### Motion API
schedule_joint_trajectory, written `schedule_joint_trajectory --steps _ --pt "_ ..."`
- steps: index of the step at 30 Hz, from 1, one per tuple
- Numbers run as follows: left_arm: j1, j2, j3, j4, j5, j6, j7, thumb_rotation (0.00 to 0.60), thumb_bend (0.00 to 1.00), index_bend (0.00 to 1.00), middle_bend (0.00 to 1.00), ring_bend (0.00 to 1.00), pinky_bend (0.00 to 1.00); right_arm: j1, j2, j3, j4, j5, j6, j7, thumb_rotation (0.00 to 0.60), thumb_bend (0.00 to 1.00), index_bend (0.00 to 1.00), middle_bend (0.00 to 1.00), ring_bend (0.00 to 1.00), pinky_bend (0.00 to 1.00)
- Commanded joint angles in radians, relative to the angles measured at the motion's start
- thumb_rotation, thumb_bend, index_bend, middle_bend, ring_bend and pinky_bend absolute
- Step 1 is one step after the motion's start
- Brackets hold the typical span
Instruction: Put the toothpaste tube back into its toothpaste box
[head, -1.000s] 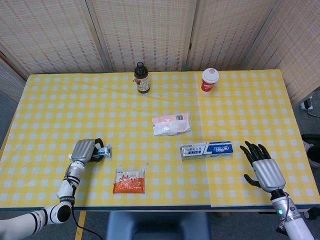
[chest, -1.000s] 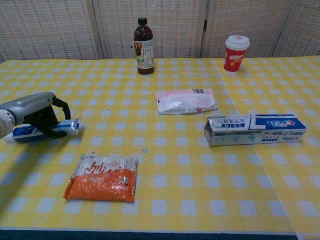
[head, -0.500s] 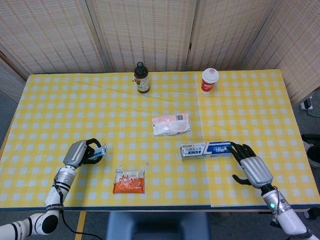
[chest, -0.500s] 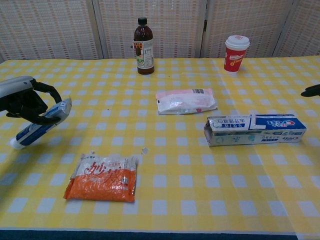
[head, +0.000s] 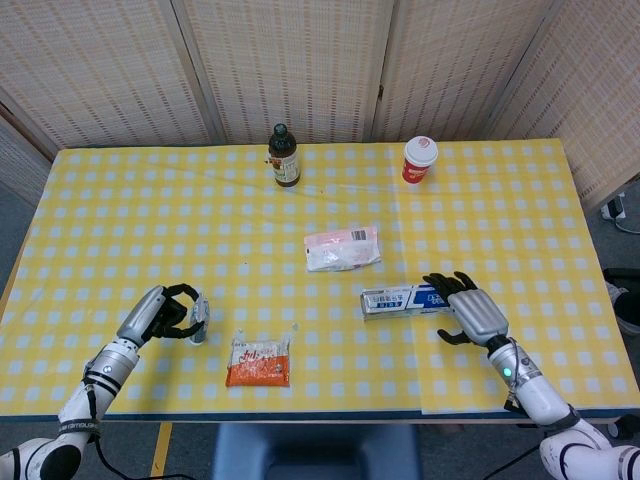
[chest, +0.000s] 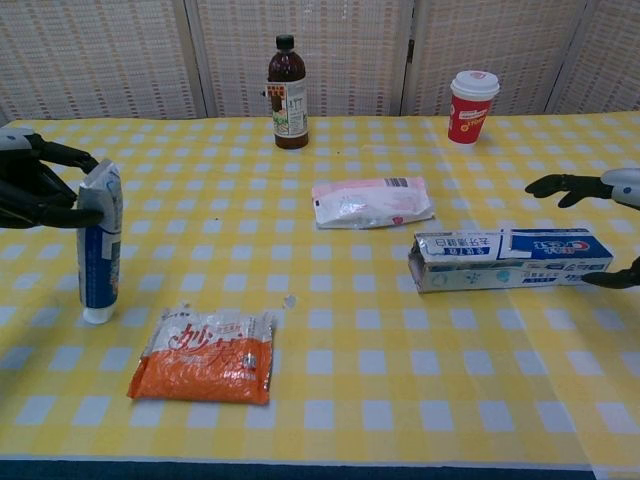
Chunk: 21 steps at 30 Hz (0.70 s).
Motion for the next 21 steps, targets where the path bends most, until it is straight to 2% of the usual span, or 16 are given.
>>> schedule_joint_trajectory --steps 1,10,21 --pt "0.009 0.014 0.003 -0.022 0.022 0.017 -0.010 0.600 0.82 0.85 1.00 1.00 1.00 0.045 -0.044 0.024 0.045 0.071 -0.058 -0.037 0.600 0.32 0.01 0.11 0.13 0.00" --pt "0.003 0.035 0.008 -0.060 0.030 0.030 -0.005 0.600 0.82 0.85 1.00 1.00 1.00 0.100 -0.113 0.037 0.121 0.149 -0.111 -0.062 0.600 0.32 0.05 0.14 0.16 0.00" --pt "-0.007 0.040 0.014 -0.075 0.016 0.038 0.010 0.600 0.80 0.85 1.00 1.00 1.00 0.112 -0.162 0.020 0.178 0.168 -0.095 -0.084 0.600 0.32 0.29 0.25 0.24 0.15"
